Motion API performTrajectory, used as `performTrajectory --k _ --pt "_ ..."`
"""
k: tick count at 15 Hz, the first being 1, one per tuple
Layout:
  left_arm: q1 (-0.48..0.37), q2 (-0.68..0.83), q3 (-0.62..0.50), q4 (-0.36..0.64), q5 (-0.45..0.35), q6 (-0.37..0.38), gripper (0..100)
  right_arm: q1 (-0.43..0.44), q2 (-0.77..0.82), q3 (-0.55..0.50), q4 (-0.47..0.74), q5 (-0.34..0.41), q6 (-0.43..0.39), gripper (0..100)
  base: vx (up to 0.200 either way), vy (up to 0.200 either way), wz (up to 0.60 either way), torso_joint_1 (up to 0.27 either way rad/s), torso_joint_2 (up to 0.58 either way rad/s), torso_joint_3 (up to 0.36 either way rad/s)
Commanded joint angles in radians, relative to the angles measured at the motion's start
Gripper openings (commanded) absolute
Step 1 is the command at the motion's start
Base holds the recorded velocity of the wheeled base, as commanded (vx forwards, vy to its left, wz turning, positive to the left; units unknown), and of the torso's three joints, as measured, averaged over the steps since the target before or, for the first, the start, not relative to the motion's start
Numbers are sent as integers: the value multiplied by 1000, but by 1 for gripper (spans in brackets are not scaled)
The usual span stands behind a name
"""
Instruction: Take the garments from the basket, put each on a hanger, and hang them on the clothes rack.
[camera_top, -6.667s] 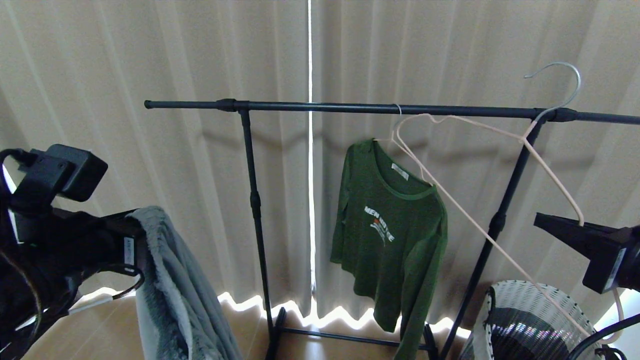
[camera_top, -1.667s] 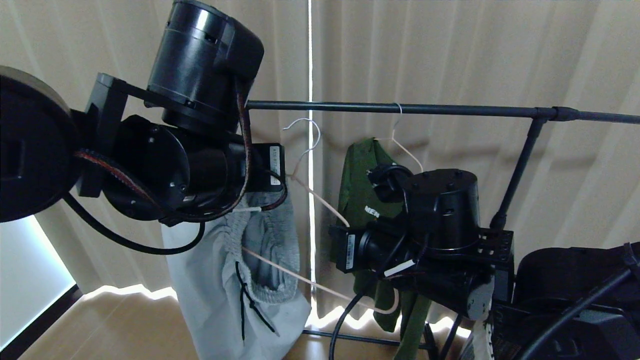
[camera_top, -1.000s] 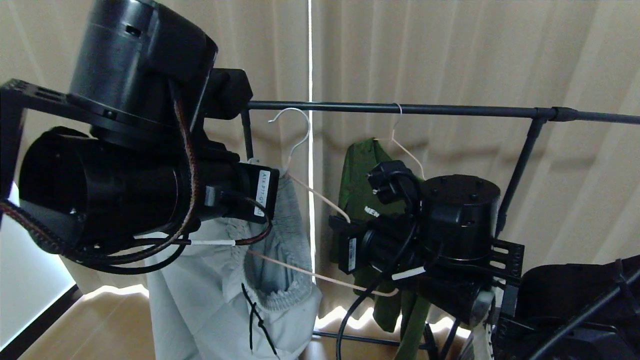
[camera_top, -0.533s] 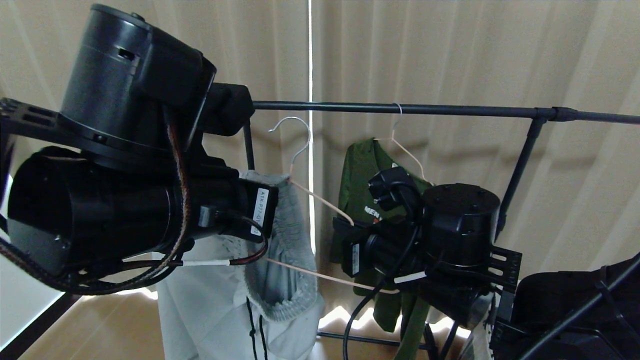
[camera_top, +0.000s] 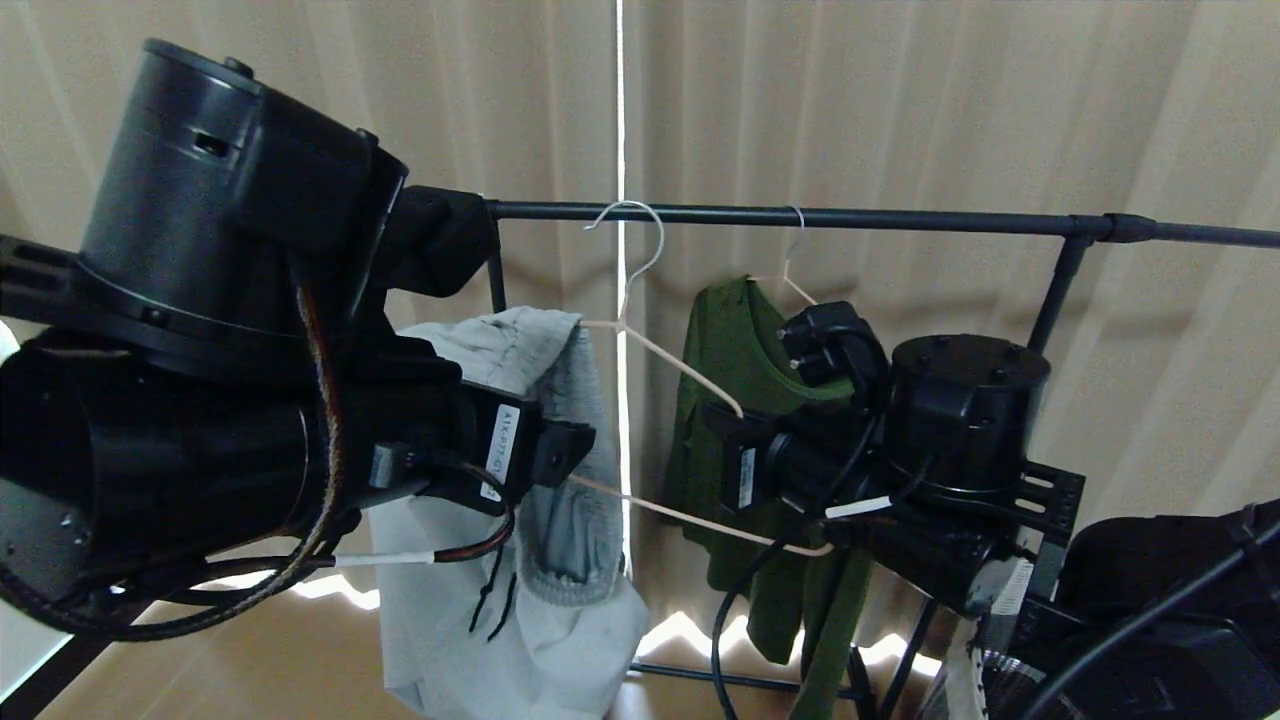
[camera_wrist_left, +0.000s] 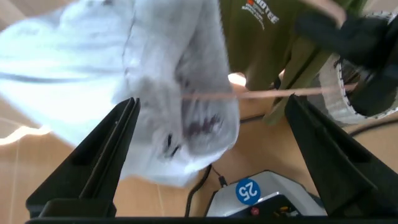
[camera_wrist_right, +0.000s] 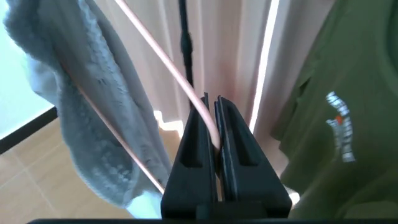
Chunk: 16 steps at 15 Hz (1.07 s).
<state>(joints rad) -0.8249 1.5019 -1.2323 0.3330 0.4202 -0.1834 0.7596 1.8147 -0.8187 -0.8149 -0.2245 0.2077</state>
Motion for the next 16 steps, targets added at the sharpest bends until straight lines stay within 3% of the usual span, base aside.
performTrajectory --k 1,3,4,5,6,7,8,10,12,16 --pt "1 -37 34 -14 2 4 100 -29 -44 4 0 1 -4 0 0 0 0 0 0 0" --pt "1 -85 103 -100 2 55 100 -75 -84 36 3 5 -45 0 0 0 0 0 0 0" --pt "21 -129 192 -221 -1 165 100 -106 -115 75 0 11 -96 0 0 0 0 0 0 0" --pt "43 -141 238 -287 -9 214 100 -114 -126 89 2 13 -102 0 0 0 0 0 0 0" --pt "92 -166 335 -440 -66 320 100 -118 -149 112 2 11 -103 0 0 0 0 0 0 0" --pt "135 -187 384 -531 -116 418 100 -131 -169 127 6 13 -106 0 0 0 0 0 0 0" --pt "135 -187 384 -531 -116 418 100 -131 -169 127 6 13 -106 0 0 0 0 0 0 0" --pt "250 -236 413 -598 -330 677 100 -161 -195 156 3 25 -163 0 0 0 0 0 0 0" --pt "314 -232 410 -601 -442 791 100 -166 -210 162 3 63 -182 0 0 0 0 0 0 0" --pt "323 -207 396 -601 -540 832 100 -161 -244 170 0 134 -214 0 0 0 0 0 0 0"
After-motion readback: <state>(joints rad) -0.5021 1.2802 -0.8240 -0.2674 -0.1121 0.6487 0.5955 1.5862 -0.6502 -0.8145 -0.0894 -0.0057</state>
